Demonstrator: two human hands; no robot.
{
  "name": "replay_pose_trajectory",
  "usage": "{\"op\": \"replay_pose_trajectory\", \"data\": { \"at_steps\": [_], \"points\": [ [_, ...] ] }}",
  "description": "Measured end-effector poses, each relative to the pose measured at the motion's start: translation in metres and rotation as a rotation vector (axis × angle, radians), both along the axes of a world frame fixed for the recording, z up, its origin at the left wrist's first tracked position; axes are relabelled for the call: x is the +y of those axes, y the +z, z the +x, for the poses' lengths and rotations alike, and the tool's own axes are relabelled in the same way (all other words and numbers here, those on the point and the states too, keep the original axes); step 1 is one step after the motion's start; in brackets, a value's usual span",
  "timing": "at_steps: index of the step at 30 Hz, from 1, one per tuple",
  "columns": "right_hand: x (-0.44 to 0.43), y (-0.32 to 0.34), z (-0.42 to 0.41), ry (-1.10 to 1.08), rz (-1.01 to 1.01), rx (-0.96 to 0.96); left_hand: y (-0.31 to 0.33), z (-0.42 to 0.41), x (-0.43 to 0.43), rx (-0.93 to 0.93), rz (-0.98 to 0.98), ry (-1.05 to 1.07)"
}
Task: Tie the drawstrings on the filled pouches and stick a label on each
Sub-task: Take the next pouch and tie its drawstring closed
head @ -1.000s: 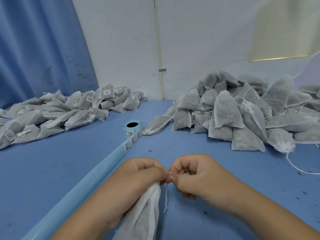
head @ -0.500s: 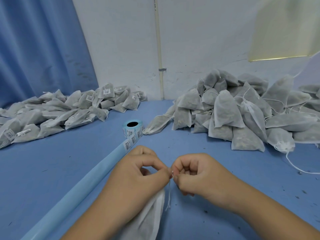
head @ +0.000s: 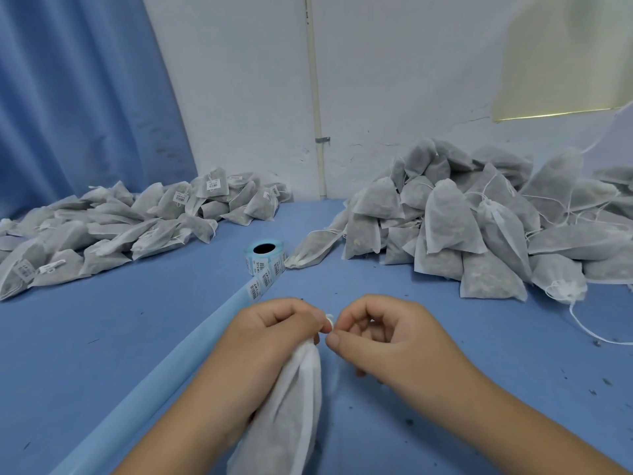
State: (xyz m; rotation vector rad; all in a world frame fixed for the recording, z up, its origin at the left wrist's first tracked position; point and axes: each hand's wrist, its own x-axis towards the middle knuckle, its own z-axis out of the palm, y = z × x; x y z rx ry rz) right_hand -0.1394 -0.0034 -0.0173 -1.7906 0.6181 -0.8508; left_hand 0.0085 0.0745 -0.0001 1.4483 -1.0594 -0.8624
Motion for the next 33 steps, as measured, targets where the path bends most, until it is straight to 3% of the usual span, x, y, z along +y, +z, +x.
{"op": "replay_pose_trajectory", "data": {
  "at_steps": [11,20,27,33],
  "points": [
    [-0.001,-0.004,0.001,-0.026,-0.014,0.028,-0.001,-0.005,0.002,-0.303,-0.107,0.012],
    [-0.003,-0.007,0.003,-0.074,-0.026,0.029,-0.006,-0.001,0.000,-0.367,-0.102,-0.012],
    [-0.006,-0.010,0.000,-0.119,-0.082,0.069,-0.015,0.001,-0.003,-0.762,-0.235,0.045],
    [-0.008,-0.011,-0.001,-0.079,-0.187,0.126,-0.017,0.004,-0.004,-0.749,-0.232,0.008]
  ]
}}
